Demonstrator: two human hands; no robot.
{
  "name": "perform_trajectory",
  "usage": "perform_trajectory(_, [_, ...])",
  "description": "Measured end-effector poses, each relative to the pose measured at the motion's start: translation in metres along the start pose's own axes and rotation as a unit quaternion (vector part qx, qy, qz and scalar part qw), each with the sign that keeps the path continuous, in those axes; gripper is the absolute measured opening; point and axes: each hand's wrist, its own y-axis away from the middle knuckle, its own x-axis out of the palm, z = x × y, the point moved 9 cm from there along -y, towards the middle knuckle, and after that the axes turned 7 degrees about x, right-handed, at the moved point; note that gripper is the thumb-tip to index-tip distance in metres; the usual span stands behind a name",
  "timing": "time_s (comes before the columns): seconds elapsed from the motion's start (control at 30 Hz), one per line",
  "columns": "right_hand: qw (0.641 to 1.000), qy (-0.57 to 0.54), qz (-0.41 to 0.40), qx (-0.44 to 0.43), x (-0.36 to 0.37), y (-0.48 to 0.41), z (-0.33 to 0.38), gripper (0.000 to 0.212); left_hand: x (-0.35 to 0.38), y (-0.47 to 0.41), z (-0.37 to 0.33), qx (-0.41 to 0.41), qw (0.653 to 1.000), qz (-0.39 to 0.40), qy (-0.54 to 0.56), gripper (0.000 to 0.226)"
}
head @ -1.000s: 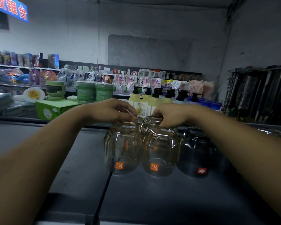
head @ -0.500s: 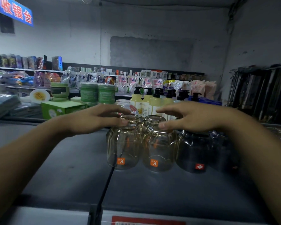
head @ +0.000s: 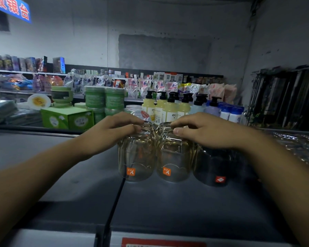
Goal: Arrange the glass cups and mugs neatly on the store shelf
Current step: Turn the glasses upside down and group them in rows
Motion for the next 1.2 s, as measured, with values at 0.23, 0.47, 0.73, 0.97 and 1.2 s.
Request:
perform_trajectory(0.23, [1.0,-0.011,-0.02,-0.004,-0.002,-0.002,-0.001,0.035,0.001,-0.002,0.0,0.01,1.0,-0.005,-0.01,0.058])
perform_trajectory(0.47, [1.0,0.016,-0.004,0.004,0.006,-0.003,0.002,0.039,0.011,-0.001,-0.007,0.024,0.998,0.04,-0.036,0.053])
perform_trajectory(0.73, [1.0,0.014,-0.011,0.002,0.006,-0.006,0.002,0.037,0.014,-0.002,0.0,0.002,0.999,0.013,-0.03,0.064])
perform_trajectory(0.97, [1.0,0.003,-0.016,-0.002,0.005,-0.007,0.0,0.037,0.012,-0.002,0.0,-0.013,1.0,-0.003,-0.02,0.073])
perform_trajectory(1.2, [1.0,-0.002,-0.02,-0.007,0.004,-0.005,-0.001,0.037,0.006,0.0,-0.004,-0.004,0.999,-0.016,-0.036,0.067])
